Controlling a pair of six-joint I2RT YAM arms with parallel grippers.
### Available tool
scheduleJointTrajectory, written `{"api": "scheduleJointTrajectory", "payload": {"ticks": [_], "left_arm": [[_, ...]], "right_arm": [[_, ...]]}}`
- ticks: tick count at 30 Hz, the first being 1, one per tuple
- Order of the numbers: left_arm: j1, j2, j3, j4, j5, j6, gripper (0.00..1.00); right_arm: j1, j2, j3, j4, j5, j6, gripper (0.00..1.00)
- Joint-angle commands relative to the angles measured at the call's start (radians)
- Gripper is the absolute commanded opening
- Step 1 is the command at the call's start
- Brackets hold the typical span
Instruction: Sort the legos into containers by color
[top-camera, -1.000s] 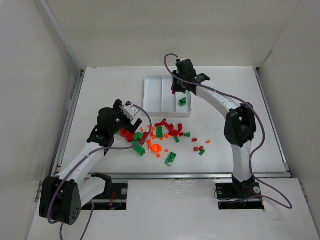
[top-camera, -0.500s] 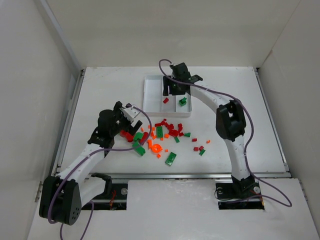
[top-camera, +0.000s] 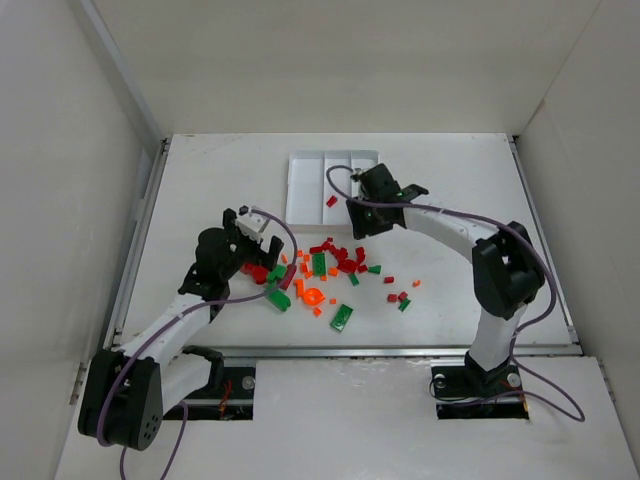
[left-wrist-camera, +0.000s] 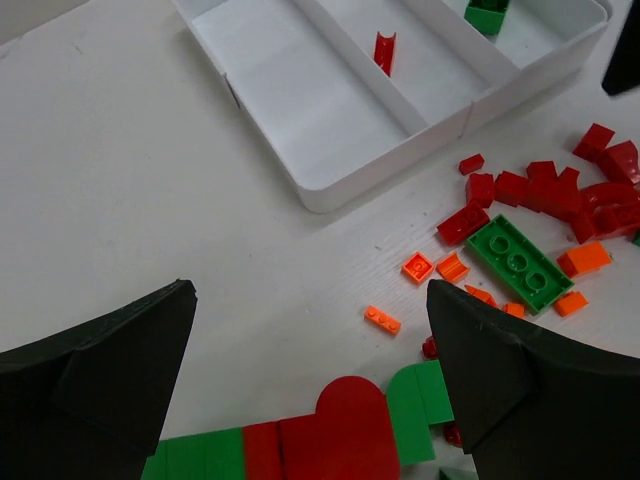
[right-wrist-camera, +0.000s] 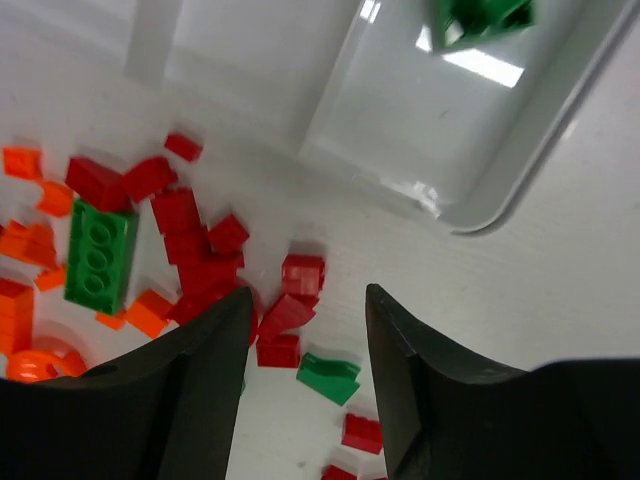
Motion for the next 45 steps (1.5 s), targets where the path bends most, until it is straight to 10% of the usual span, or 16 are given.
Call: {"api": "scheduleJointTrajectory", "payload": {"ticks": [1, 16, 24, 30, 37, 45], "left_arm": [[-0.003, -0.023, -0.043, 0.098, -0.08, -0.135, 1.0], [-0.003, -0.069, -0.113, 0.11, -0.122, -0.17, 1.0], [-0.003, -0.069, -0.113, 0.11, -0.122, -0.17, 1.0], [-0.003, -0.069, -0.113, 0.11, -0.122, -0.17, 1.0], [-0.003, -0.069, -0.113, 0.11, -0.122, -0.17, 1.0], [-0.003, -0.069, -0.103, 0.092, -0.122, -0.17, 1.0]], "right_arm": [[0.047, 0.012, -0.031, 0.003, 0.032, -0.013, 0.55], [0.056, 0.12, -0.04, 0.023, 0.063, -0.004, 0.51], [0.056, 0.175, -0.002, 0.004, 0.074, 0.005, 0.37], [0.056, 0.119, -0.002, 0.013, 0.074, 0.005, 0.06], [0.067, -0.066, -0.011, 0.179, 0.074, -0.004, 0.05], [0.023, 0.286, 0.467, -0.025, 0.108, -0.013, 0.06]]}}
